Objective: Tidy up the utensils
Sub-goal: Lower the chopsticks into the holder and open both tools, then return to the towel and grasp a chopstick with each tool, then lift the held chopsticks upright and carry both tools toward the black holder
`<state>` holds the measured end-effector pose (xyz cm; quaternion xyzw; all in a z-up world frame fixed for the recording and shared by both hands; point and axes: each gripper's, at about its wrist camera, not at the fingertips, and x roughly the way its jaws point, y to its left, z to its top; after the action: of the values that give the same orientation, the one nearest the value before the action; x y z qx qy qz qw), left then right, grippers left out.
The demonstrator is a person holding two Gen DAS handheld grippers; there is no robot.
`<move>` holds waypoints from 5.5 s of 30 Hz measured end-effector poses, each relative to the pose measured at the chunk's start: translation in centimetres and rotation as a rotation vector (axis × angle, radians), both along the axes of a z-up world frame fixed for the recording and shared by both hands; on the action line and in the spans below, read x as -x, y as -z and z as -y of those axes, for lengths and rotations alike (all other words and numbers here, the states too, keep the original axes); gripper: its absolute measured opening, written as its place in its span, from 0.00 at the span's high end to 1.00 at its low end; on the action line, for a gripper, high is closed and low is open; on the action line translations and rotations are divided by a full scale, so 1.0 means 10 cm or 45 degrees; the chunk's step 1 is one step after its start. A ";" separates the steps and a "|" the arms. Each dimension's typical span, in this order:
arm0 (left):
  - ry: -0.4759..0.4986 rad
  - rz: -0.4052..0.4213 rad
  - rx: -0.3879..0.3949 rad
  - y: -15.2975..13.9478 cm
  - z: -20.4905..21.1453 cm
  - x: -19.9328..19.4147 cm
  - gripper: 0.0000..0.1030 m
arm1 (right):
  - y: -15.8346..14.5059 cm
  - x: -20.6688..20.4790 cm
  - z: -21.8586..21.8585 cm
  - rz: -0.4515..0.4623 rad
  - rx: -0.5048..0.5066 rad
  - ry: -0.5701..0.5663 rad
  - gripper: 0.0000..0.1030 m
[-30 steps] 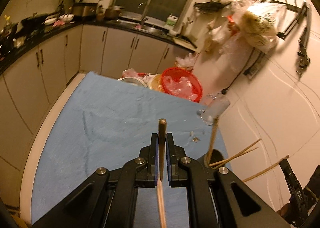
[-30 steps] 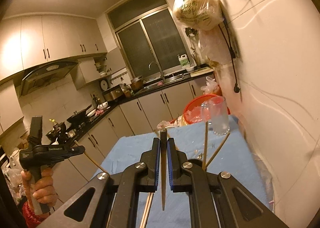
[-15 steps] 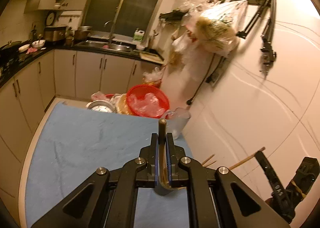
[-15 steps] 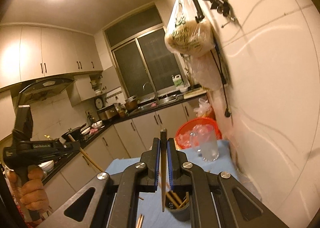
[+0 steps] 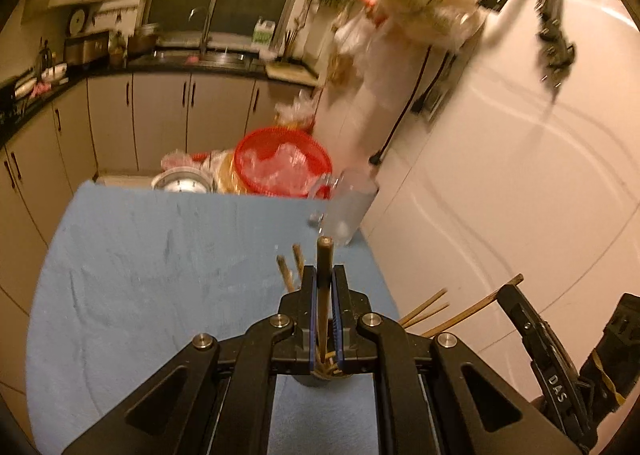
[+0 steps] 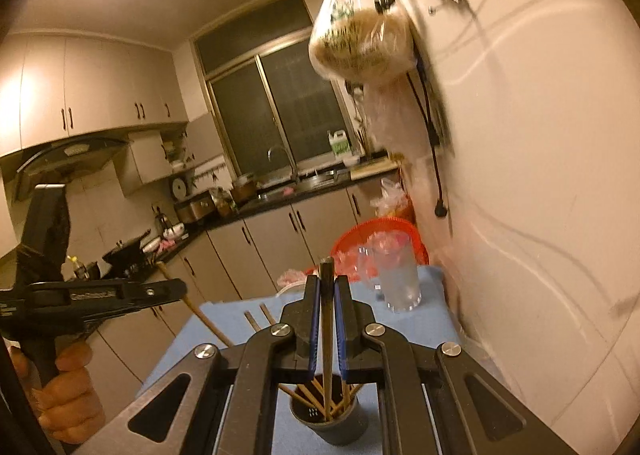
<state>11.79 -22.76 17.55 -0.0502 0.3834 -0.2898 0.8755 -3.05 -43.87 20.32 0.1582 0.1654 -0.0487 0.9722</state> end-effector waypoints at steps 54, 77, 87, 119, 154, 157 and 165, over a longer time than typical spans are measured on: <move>-0.380 -0.633 -0.232 2.18 -2.13 0.17 0.71 | 1.27 -0.14 -1.22 -0.501 -0.134 -0.408 0.88; -0.446 -0.537 -0.441 2.31 -1.96 0.10 0.90 | 1.74 -0.69 -1.51 -0.748 -0.085 -0.410 0.88; -0.406 -0.548 -0.362 2.34 -2.26 0.18 0.91 | 2.15 -1.35 -1.67 -0.979 -0.073 -0.392 0.88; -0.405 -0.297 -0.217 1.64 -2.36 0.27 0.94 | 1.68 -1.22 -1.80 -0.741 0.023 -0.390 0.93; -0.426 0.092 -0.109 0.41 -2.29 0.92 0.93 | 0.36 0.06 -1.67 -0.002 0.014 -0.351 0.93; -0.416 0.087 -0.102 0.39 -2.28 0.94 0.93 | 0.37 0.08 -1.61 -0.006 -0.006 -0.343 0.93; -0.398 0.079 -0.074 0.36 -2.25 0.97 0.93 | 0.36 0.08 -1.55 -0.004 -0.046 -0.346 0.93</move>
<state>2.08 -0.26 13.96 -0.0750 0.3519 -0.1401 0.9225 -3.87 -28.32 16.74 0.1516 0.1878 0.0862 0.9666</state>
